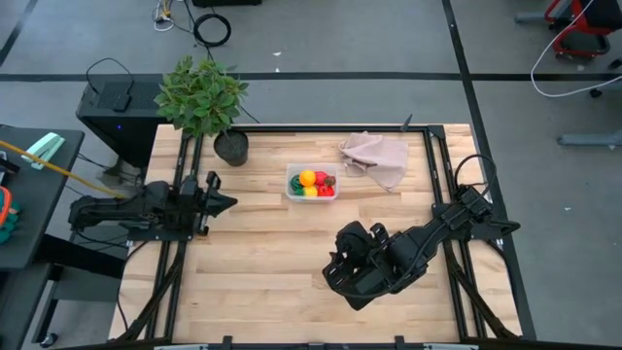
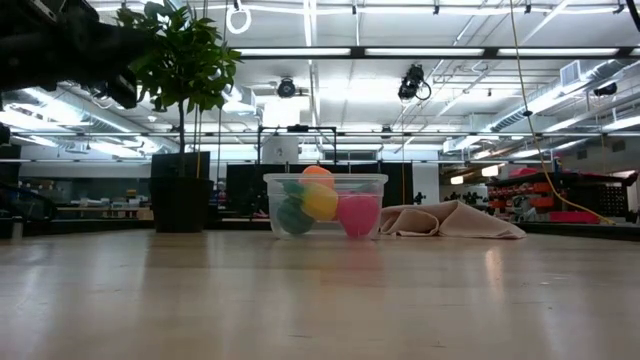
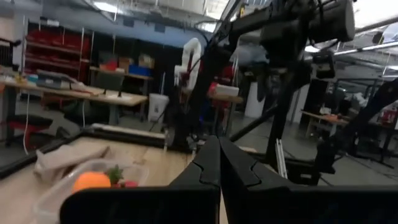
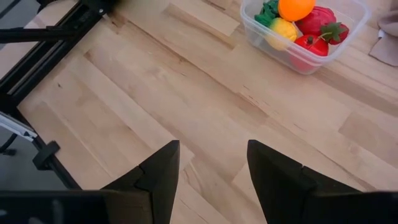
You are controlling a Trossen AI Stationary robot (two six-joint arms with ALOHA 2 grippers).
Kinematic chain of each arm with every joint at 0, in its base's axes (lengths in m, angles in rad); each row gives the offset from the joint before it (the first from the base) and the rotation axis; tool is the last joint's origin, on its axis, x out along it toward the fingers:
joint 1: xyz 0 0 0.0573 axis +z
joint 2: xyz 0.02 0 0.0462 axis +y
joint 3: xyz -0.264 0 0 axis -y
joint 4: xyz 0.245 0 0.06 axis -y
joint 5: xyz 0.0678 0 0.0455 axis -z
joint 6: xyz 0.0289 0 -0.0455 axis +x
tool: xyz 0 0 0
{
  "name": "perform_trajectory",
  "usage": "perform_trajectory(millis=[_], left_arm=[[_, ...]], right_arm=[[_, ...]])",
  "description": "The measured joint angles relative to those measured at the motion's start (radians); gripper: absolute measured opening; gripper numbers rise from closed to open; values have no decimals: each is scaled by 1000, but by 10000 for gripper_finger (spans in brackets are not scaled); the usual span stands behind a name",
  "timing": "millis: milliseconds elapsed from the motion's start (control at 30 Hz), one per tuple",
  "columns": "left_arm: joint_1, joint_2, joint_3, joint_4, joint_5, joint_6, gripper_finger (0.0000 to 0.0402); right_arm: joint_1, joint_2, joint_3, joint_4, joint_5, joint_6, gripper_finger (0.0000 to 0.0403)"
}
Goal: Pick and placing Produce into tupperware
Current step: Return to Home Position
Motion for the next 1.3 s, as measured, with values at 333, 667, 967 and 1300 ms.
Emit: perform_trajectory(millis=[333,667,967,1300], left_arm=[[0,0,0,-57,1,-53,1],[-2,0,0,-188,2,-91,1],[-2,0,0,-199,49,-98,1],[-1,0,0,-205,49,-120,13]], right_arm=[[-16,0,0,-3,33,-10,195],[-18,0,0,1,93,-23,194],[-18,0,0,127,111,-164,63],[-70,0,0,250,233,-343,4]])
